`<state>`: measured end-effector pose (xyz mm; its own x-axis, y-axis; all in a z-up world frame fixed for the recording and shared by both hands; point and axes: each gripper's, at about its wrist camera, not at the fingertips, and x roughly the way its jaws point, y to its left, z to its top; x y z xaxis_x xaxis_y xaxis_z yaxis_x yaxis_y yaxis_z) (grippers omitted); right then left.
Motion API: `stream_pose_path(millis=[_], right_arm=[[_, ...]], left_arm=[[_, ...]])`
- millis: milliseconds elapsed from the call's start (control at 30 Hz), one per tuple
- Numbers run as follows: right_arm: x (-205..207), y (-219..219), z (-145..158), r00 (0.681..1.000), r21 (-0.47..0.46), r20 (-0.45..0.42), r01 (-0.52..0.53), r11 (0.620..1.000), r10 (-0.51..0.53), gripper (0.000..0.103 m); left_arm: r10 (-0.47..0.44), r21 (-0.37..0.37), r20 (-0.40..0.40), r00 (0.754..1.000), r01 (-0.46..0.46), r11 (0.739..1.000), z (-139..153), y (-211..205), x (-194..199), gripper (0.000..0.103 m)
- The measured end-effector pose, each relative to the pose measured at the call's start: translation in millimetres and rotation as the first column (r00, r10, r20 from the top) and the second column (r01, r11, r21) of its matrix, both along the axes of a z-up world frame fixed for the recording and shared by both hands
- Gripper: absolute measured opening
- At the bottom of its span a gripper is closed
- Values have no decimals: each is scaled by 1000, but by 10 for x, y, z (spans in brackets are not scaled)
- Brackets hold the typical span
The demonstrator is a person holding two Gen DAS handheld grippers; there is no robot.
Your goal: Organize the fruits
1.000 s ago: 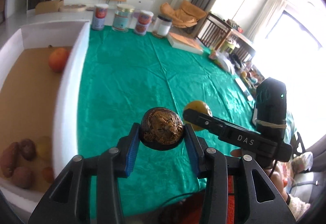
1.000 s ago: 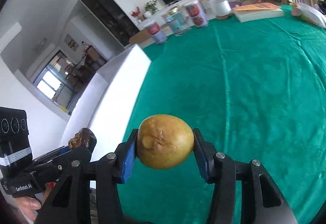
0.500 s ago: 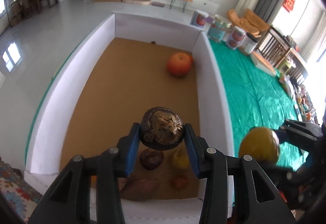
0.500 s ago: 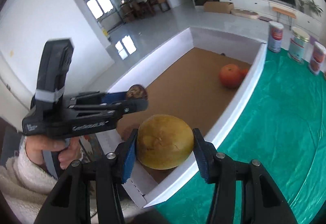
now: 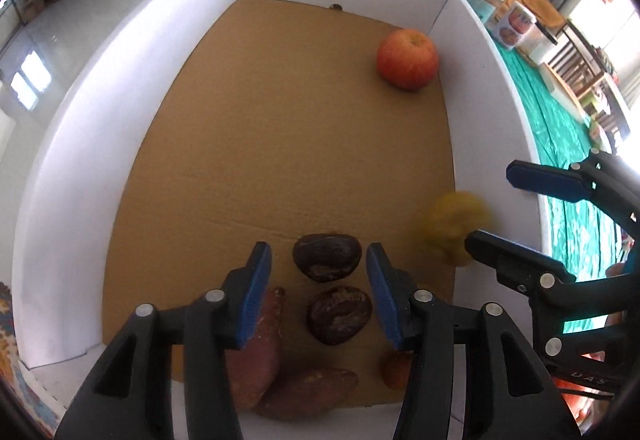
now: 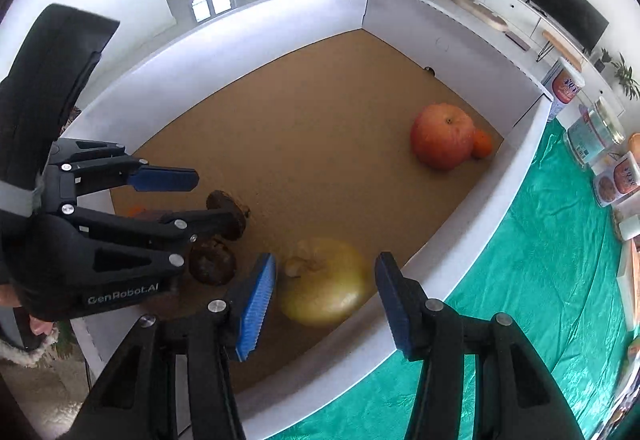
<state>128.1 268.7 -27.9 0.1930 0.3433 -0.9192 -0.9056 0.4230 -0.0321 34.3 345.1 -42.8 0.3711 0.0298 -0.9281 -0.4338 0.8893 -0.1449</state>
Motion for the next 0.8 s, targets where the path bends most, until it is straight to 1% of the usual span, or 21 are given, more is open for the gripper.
stream_pose_path(millis=[33, 67, 100, 133, 167, 200, 233, 267, 300, 333, 400, 467, 500, 533, 567, 600, 633, 667, 733, 800], right_arm=[[49, 24, 13, 1000, 12, 3, 12, 1000, -12, 65], [80, -8, 51, 1000, 26, 5, 25, 999, -25, 68], [112, -44, 102, 999, 42, 3, 38, 998, -39, 76], [146, -91, 152, 999, 61, -2, 54, 997, -54, 81], [130, -140, 222, 997, 77, -7, 72, 994, -71, 84], [148, -206, 283, 996, 95, -15, 90, 991, -89, 89], [100, -266, 370, 994, 113, -24, 108, 988, -106, 90], [99, -336, 436, 991, 128, -32, 132, 983, -129, 91], [110, -404, 499, 987, 142, -42, 161, 977, -156, 93], [120, -463, 554, 982, 155, -53, 190, 970, -184, 96], [78, -559, 663, 970, 177, -79, 241, 954, -230, 97], [-1, -650, 750, 958, 192, -109, 282, 940, -265, 97], [-54, -697, 773, 952, 200, -127, 299, 933, -278, 97], [-122, -740, 794, 946, 209, -145, 315, 926, -289, 98], [-202, -782, 812, 940, 218, -166, 329, 919, -298, 98], [-270, -803, 799, 935, 226, -180, 341, 912, -305, 99], [-325, -834, 785, 931, 232, -190, 351, 907, -311, 99], [-396, -848, 771, 928, 237, -196, 359, 903, -318, 99], [-523, -851, 737, 923, 245, -204, 370, 896, -325, 99], [-603, -843, 716, 920, 231, -192, 382, 895, -342, 99]], left_arm=[[3, 4, 10, 1000, -3, 1000, 28, -2, -5, 62], [7, 10, 26, 1000, -7, 1000, 56, -3, -17, 65], [11, 21, 44, 999, -12, 1000, 93, -10, -38, 71], [14, 39, 67, 998, -17, 999, 150, -29, -73, 75], [14, 68, 98, 995, -20, 997, 232, -62, -120, 77], [10, 110, 131, 991, -24, 994, 330, -106, -168, 82], [7, 164, 166, 986, -34, 986, 445, -161, -230, 88], [5, 228, 201, 980, -51, 972, 566, -234, -305, 92], [4, 293, 233, 972, -75, 953, 686, -316, -388, 99], [6, 356, 265, 964, -103, 929, 798, -403, -483, 100], [12, 458, 317, 948, -164, 874, 984, -575, -653, 102], [31, 506, 367, 930, -227, 832, 1108, -715, -788, 102], [53, 508, 373, 926, -251, 824, 1140, -756, -840, 102], [81, 499, 361, 929, -266, 824, 1159, -784, -891, 102], [101, 475, 363, 926, -278, 835, 1174, -800, -937, 102], [114, 445, 363, 925, -280, 851, 1188, -795, -977, 102], [127, 422, 354, 927, -279, 863, 1190, -795, -1002, 102], [138, 411, 337, 931, -277, 868, 1188, -790, -1015, 102], [156, 416, 305, 939, -279, 866, 1164, -772, -1032, 102], [174, 415, 260, 950, -273, 868, 1109, -735, -1033, 102]])
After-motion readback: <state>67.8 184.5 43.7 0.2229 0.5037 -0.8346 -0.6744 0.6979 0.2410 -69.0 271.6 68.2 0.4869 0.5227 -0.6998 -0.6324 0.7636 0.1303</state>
